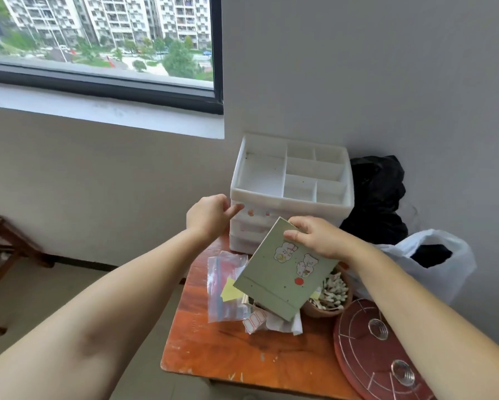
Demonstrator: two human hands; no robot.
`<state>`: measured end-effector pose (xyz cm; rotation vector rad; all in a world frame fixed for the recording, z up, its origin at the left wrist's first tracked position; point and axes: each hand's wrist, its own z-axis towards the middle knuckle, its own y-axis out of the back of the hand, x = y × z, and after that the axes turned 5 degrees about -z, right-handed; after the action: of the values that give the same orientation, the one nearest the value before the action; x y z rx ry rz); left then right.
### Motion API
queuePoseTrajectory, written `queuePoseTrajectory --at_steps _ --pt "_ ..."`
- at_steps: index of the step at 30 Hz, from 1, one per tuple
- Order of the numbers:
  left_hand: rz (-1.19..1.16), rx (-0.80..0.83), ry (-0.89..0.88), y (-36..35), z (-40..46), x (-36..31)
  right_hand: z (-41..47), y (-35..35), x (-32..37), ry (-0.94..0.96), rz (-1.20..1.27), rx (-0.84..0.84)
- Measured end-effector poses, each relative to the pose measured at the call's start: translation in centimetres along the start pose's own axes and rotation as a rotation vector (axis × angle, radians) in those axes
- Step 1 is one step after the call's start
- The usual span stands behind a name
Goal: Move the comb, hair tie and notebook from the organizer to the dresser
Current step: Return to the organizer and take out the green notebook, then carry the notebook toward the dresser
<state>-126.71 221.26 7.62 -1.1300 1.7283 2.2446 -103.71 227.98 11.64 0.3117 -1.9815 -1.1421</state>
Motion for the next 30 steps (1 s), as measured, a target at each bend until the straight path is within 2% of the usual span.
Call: queuePoseTrajectory --at_steps 4,6,9,11,13,14,15,17,18,20,22,24,30 --pt "-0.163 0.048 0.086 0.1 -1.5 1.5 0.6 0.1 -0.2 -0.003 0.301 -0.051" --pt "-0.375 0.030 0.243 0.6 -3.1 3.6 1.3 -0.3 0.8 -0.006 0.545 -0.098" --pt "-0.697 -0.069 0.586 1.9 -7.6 8.7 3.6 -2.8 4.0 -0.031 0.927 -0.129" --pt "-0.813 0.039 0.731 3.0 -12.4 12.0 4.9 -6.3 7.3 -0.061 1.067 -0.065" --pt "-1.050 0.186 0.801 4.1 -17.4 14.2 5.1 -10.6 11.1 -0.079 1.158 0.088" --pt "-1.217 0.157 0.812 4.6 -19.8 14.9 4.8 -12.8 12.8 -0.088 1.164 0.172" --pt "-1.373 0.051 0.812 5.2 -22.3 15.4 4.1 -15.0 14.6 -0.093 1.138 0.255" --pt "-1.595 -0.264 0.820 6.4 -27.1 16.5 2.3 -18.9 17.6 -0.068 1.057 0.411" --pt "-1.650 -0.407 0.830 7.0 -29.6 17.0 1.4 -20.6 18.8 -0.046 1.014 0.494" --pt "-1.667 -0.593 0.839 8.3 -35.2 18.0 -0.7 -23.5 21.2 -0.006 0.902 0.684" --pt "-1.645 -0.709 0.848 9.7 -41.3 18.8 -2.7 -26.0 24.0 0.036 0.757 0.886" --pt "-1.611 -0.778 0.853 11.1 -47.4 19.4 -4.8 -28.5 27.6 0.102 0.623 1.007" --pt "-1.519 -1.094 0.888 15.0 -66.1 19.8 -15.4 -38.3 40.0 0.275 0.481 1.157"
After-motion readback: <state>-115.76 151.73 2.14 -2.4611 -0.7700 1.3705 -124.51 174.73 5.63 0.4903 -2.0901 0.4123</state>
